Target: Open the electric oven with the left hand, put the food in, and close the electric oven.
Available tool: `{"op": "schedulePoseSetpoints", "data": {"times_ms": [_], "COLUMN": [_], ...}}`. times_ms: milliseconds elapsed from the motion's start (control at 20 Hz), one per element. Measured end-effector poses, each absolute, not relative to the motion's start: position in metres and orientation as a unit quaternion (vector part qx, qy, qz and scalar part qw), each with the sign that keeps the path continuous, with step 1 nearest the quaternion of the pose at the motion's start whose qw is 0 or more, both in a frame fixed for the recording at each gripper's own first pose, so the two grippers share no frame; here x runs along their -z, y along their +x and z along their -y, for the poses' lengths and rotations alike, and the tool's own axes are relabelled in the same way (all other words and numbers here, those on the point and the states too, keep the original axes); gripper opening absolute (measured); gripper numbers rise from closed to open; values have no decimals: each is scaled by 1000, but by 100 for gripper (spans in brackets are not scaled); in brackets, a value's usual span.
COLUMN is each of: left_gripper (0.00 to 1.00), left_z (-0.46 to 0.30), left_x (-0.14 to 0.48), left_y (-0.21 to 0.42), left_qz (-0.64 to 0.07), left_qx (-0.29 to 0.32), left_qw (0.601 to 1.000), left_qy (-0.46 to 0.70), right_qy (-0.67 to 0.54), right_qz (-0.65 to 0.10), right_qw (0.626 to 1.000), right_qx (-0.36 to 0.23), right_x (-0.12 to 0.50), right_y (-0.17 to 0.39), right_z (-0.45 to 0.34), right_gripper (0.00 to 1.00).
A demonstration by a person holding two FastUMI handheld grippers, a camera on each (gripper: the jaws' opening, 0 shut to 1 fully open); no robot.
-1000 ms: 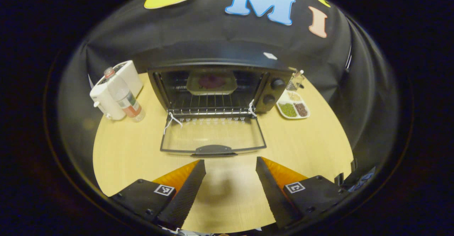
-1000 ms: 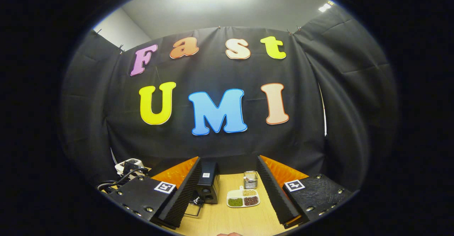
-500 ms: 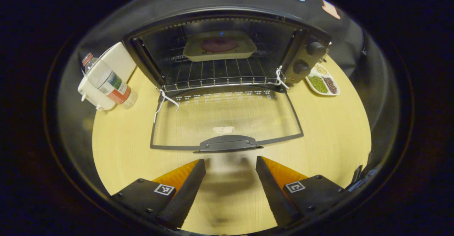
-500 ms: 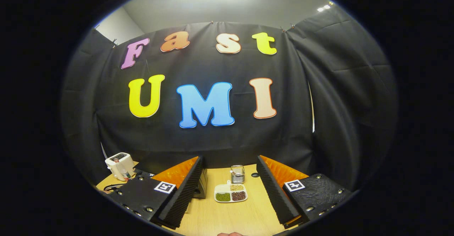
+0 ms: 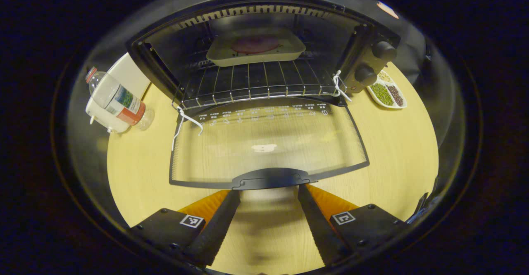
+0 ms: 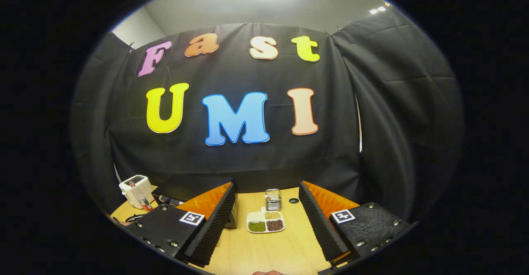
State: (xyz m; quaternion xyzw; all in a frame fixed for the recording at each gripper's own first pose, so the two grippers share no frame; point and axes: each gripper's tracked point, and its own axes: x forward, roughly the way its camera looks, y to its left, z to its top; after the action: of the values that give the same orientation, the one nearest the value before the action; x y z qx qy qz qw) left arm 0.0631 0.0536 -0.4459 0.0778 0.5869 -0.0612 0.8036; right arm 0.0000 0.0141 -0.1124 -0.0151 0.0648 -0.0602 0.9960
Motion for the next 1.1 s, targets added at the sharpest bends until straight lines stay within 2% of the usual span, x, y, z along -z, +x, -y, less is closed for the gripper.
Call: {"op": "schedulePoseSetpoints", "data": {"times_ms": [150, 200, 350, 400, 550, 600, 650, 700, 950, 1100], "left_gripper": [96, 100, 96, 100, 100, 97, 100, 97, 100, 96], "left_z": [-53, -53, -53, -52, -51, -51, -51, -51, -51, -50], "left_x": [440, 437, 424, 418, 405, 403, 401, 399, 392, 387], "left_y": [63, 64, 65, 66, 68, 68, 68, 69, 72, 75], "left_qz": [-583, -579, -564, -556, -540, -538, -536, -534, -528, -520], "left_qx": [62, 63, 66, 67, 66, 65, 64, 64, 63, 63], "left_qw": [807, 810, 821, 826, 837, 839, 840, 842, 845, 850], "left_qy": [63, 61, 65, 66, 55, 49, 47, 48, 52, 56], "right_qy": [-19, -21, -23, -21, -21, -22, -23, -24, -23, -20], "right_qz": [-66, -64, -65, -65, -66, -66, -66, -65, -67, -70], "right_qw": [996, 996, 997, 997, 997, 997, 997, 997, 997, 997], "right_qx": [53, 51, 45, 43, 37, 36, 35, 33, 32, 34], "right_x": [111, 110, 111, 112, 112, 112, 112, 112, 113, 113], "right_y": [0, 1, 0, 0, 1, 1, 0, 0, 1, 2], "right_z": [-20, -22, -25, -28, -30, -31, -32, -32, -30, -28], "right_gripper": [96, 96, 96, 96, 96, 96, 96, 96, 96, 96]}}
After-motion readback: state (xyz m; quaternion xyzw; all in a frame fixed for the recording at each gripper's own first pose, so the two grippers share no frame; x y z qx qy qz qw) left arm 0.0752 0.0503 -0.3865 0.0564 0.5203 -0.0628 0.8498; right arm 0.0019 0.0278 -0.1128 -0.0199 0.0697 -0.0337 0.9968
